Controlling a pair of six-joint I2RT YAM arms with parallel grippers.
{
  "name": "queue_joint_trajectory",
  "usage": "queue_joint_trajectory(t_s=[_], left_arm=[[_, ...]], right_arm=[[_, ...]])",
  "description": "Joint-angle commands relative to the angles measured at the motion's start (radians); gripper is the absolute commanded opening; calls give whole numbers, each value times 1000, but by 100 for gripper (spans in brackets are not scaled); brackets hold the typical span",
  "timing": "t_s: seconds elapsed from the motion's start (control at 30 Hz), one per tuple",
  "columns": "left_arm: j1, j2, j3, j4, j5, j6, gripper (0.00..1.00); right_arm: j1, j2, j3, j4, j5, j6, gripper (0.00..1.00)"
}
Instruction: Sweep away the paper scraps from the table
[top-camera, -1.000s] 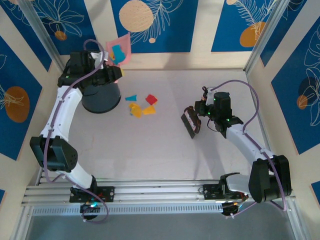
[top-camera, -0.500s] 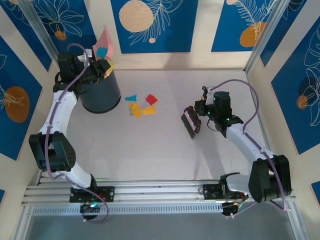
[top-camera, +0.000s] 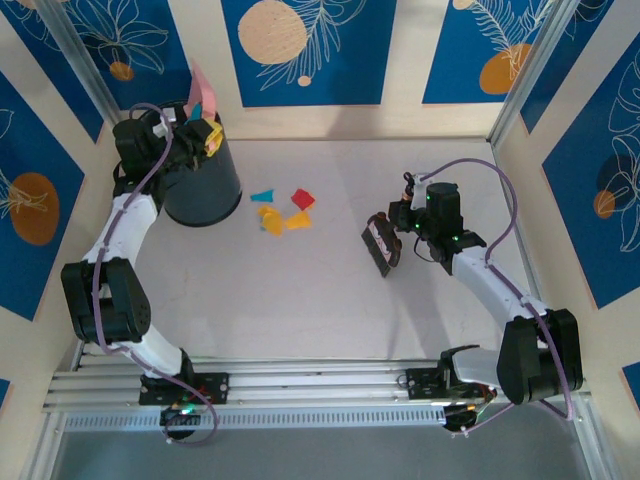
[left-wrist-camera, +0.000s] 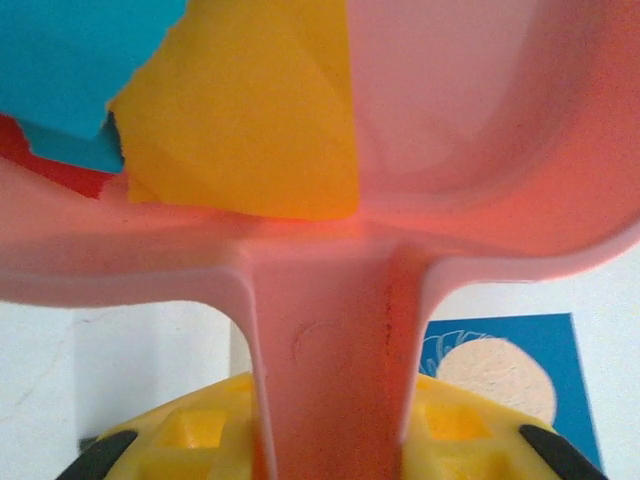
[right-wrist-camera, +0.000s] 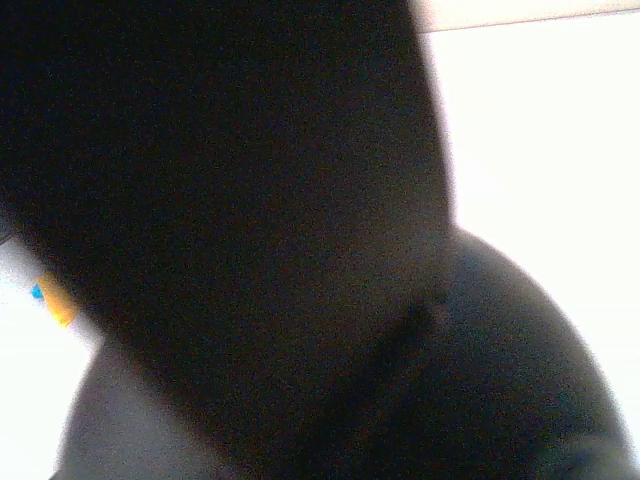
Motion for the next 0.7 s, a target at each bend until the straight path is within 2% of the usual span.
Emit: queue_joint_trajectory(t_s=[0.0, 0.67], left_arm=[[19, -35, -22, 161, 6, -117, 0], [24, -53, -149, 486, -67, -461, 0]], right_arm=[[6, 7, 34, 4, -8, 5, 0], [12, 22, 44, 3, -5, 3, 0]])
